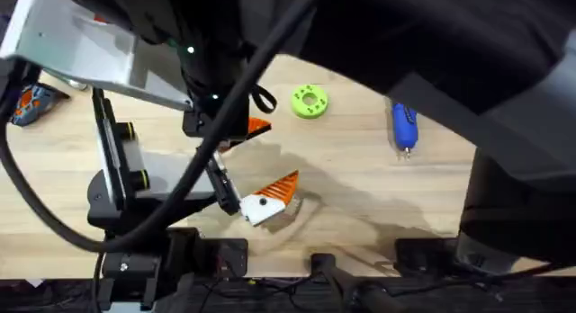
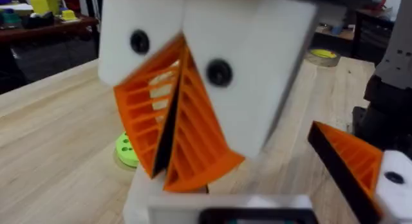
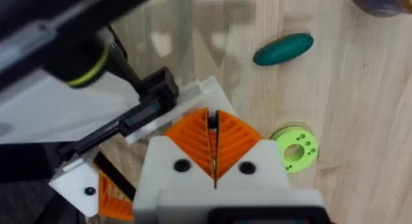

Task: Pick up the gripper from the table and insert it into the empty holder that is missing its gripper. Then pick up a screw, insert it into the mounting hole, and use the screwdriver to tighten it. Finally, clean up the table by picking up the vegetable and placing it into the bucket.

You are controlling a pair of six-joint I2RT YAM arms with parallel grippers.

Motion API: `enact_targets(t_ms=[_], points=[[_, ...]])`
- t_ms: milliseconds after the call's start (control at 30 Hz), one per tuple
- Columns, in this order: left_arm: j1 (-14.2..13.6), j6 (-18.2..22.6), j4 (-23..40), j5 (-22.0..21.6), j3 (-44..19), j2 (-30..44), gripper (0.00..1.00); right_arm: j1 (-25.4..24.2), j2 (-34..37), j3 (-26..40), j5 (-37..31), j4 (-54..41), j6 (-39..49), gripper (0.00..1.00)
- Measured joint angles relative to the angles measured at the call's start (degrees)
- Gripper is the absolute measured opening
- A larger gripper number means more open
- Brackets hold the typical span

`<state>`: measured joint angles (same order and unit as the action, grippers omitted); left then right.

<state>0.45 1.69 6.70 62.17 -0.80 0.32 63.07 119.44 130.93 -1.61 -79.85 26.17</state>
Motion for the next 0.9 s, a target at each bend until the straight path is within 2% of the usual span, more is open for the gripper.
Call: enact_targets(t_ms=[533, 567, 667, 733, 767, 800, 900], points=[[0.0, 0.0, 0.0, 0.0, 0.0, 0.0, 0.985, 0.0, 0.0, 0.0, 0.0, -0.1, 0.0, 0.007], [0.0, 0.0, 0.0, 0.0, 0.0, 0.0, 0.985, 0.0, 0.0, 0.0, 0.0, -0.1, -0.2, 0.052], [-0.1, -0.1, 0.1, 0.4, 0.0, 0.0, 0.985, -0.1, 0.0, 0.2, -0.5, -0.1, -0.2, 0.457], [0.0, -0.1, 0.1, 0.5, 0.0, 0.0, 0.985, -0.4, 0.0, 0.6, -1.1, -0.7, -0.1, 0.764], [0.0, -0.1, 0.1, 0.7, 0.0, 0.0, 0.985, -0.6, 0.0, 0.7, -1.5, -0.8, 0.1, 0.871], [0.0, -0.1, 0.1, 0.7, 0.0, 0.0, 0.985, -0.9, -0.1, 0.8, -1.6, -0.8, 0.2, 0.912], [0.0, 0.0, 0.1, 0.8, 0.0, 0.0, 0.985, -1.0, -0.1, 0.9, -1.6, -0.8, 0.2, 0.928]])
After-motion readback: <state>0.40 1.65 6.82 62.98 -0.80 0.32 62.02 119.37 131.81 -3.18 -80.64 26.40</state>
